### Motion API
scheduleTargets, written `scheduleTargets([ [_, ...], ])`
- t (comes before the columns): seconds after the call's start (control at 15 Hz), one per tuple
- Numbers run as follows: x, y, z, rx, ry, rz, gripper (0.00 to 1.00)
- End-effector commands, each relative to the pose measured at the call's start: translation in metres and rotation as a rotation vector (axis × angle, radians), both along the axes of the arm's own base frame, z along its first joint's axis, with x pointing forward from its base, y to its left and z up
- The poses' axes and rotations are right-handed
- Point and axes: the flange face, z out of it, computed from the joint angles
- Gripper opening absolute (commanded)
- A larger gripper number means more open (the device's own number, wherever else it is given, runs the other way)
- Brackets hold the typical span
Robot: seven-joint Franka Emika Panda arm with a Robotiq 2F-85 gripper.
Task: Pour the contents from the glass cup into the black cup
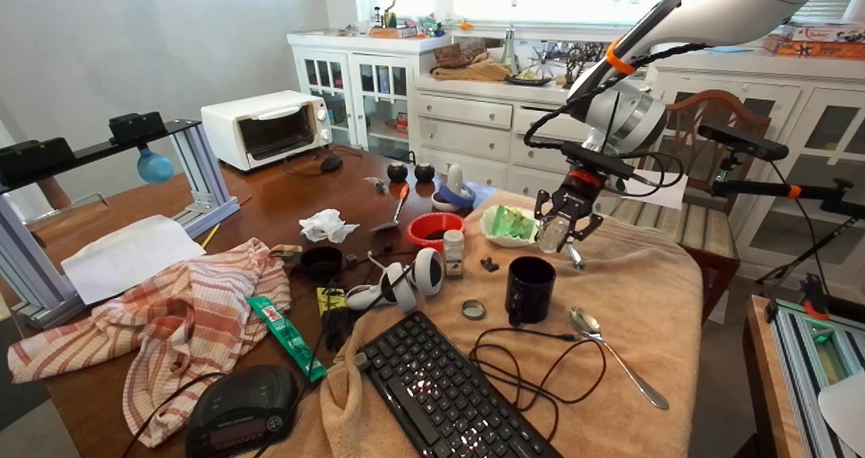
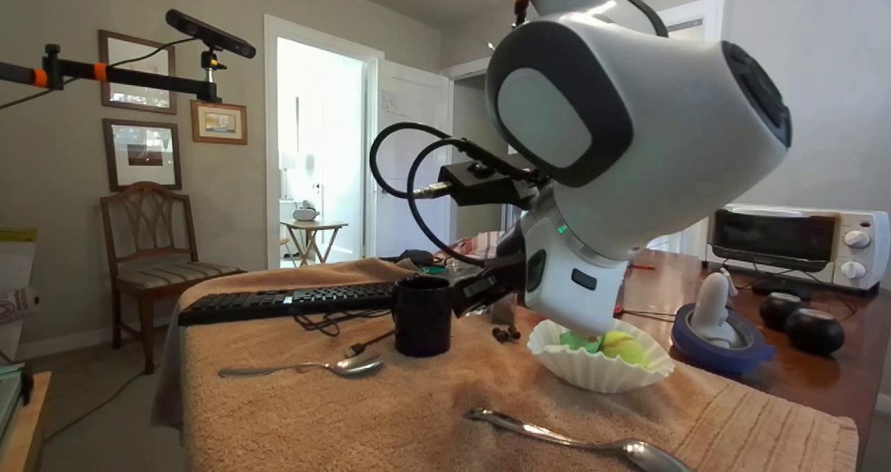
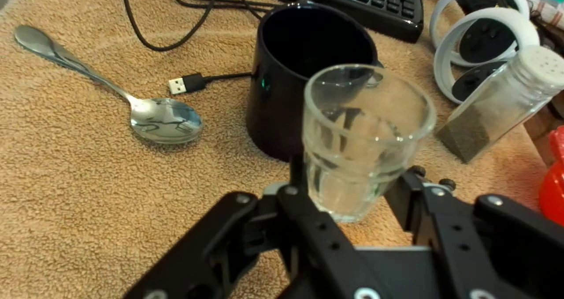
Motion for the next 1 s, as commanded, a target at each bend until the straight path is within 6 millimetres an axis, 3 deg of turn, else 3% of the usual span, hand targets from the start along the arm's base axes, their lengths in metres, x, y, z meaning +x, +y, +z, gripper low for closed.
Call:
scheduleTargets([
  [0.0, 0.009, -0.007, -0.019, 0.077, 0.031, -0.020, 0.22],
  [0.53, 0.018, -0.016, -0.063, 0.120, 0.070, -0.057, 0.22],
  [0.93, 0.026, -0.011, -0.079, 0.197, 0.084, -0.022, 0.22],
])
